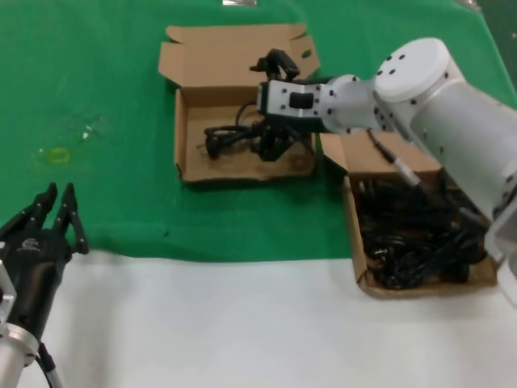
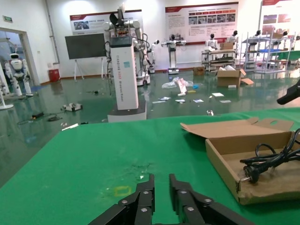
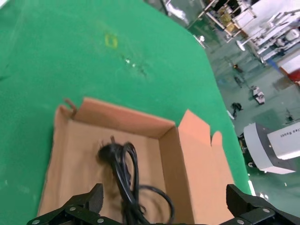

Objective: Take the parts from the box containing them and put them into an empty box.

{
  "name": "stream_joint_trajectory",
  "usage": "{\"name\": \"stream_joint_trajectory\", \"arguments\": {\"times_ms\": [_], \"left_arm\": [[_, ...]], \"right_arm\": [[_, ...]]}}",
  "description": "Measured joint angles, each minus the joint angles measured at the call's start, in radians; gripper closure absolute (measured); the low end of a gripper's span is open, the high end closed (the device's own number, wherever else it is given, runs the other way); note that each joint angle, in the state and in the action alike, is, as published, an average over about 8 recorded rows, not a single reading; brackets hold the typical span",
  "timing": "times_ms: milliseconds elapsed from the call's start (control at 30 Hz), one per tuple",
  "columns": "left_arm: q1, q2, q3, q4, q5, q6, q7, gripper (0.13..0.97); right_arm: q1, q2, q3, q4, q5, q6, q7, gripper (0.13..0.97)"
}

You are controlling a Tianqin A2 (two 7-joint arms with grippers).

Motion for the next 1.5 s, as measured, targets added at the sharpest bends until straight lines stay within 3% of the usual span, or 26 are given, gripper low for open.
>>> {"name": "stream_joint_trajectory", "arguments": {"times_ms": [167,267,400,700,967,1100,1367,1500], "left_arm": [[0.0,0.0,0.0,0.0,0.0,0.0,0.0,0.857],[0.0,0.0,0.0,0.0,0.0,0.0,0.0,0.818],[0.0,0.0,0.0,0.0,0.0,0.0,0.0,0.818],[0.0,0.0,0.0,0.0,0.0,0.0,0.0,0.643],[0.0,0.0,0.0,0.0,0.0,0.0,0.001,0.417],[0.0,0.0,0.0,0.0,0.0,0.0,0.001,0.417],[0.0,0.0,0.0,0.0,0.0,0.0,0.0,0.251],[0.0,0.0,0.0,0.0,0.0,0.0,0.0,0.215]], "right_arm": [[-0.075,0.016,0.057,0.078,-0.009,0.03,0.035,0.166],[-0.127,0.027,0.098,0.132,-0.016,0.05,0.059,0.166],[-0.2,0.043,0.154,0.208,-0.025,0.079,0.092,0.152],[-0.367,0.079,0.283,0.383,-0.045,0.145,0.169,0.129],[-0.517,0.111,0.398,0.539,-0.064,0.204,0.238,0.129],[-0.591,0.127,0.455,0.617,-0.073,0.234,0.272,0.129],[-0.74,0.159,0.57,0.773,-0.091,0.293,0.341,0.129],[-0.815,0.175,0.627,0.85,-0.101,0.322,0.375,0.129]]}}
